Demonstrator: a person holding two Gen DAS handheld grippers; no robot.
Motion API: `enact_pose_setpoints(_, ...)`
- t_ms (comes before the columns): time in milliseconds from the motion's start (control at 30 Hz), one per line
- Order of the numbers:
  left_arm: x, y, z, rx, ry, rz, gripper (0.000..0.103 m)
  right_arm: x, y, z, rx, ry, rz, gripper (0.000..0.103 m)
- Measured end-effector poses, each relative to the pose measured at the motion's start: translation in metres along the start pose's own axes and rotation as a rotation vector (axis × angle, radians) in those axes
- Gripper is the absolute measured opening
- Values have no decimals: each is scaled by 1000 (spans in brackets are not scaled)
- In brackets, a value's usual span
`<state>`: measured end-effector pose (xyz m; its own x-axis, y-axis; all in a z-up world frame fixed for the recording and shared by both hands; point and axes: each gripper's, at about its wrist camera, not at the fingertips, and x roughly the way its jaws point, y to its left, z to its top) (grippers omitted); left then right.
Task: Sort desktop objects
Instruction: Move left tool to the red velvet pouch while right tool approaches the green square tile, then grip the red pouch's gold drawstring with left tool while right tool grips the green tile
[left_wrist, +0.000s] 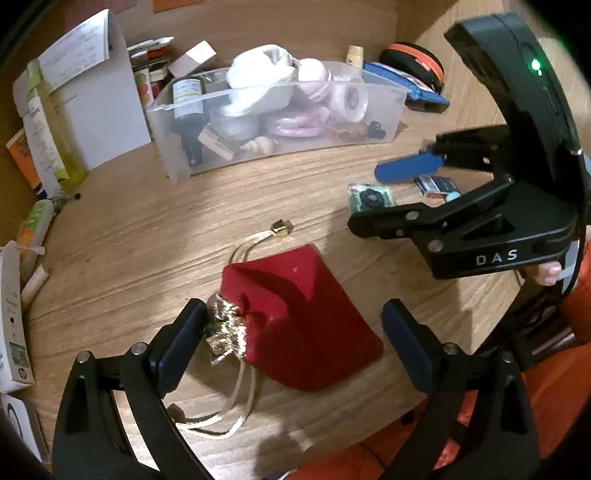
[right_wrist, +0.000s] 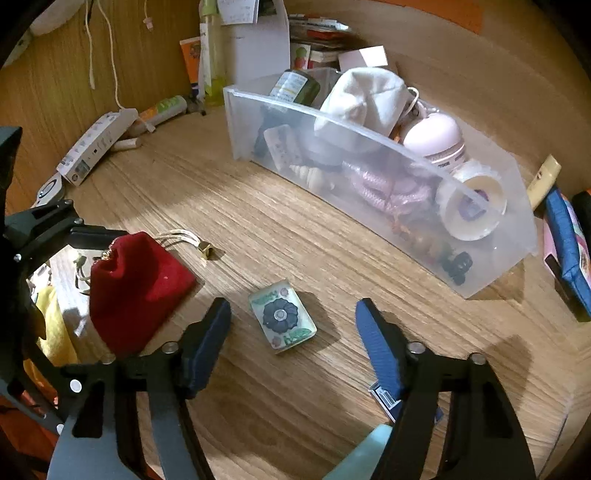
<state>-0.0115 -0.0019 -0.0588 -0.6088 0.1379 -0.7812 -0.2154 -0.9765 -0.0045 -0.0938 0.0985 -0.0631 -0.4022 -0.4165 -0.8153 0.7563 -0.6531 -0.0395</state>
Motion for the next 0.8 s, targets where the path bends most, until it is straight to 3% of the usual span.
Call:
enact_pose_setpoints(100,-1,4,-3,-14,-31,11,92,0,-1,0,8,-4,25,42)
enact_pose_setpoints(200,-4,9,-3,-18,-52,21,71,-1,-2,0,7,-3,37,24)
enact_pose_setpoints(233,-4,12,-2,-26,-54,25,63,-1,-1,0,3,-2,38,22)
enact_pose_setpoints(433,-8,27,-1,-78,-61,32,37,-1,4,-2,3,-5,70,22)
enact_pose_setpoints(500,-9,29,0,-87,-63,32,33,-2,5,-3,4,-8,78,22)
enact_pose_setpoints(800,-8,36,13,-120,-59,22,31,-18,1,4,14,-53,87,22)
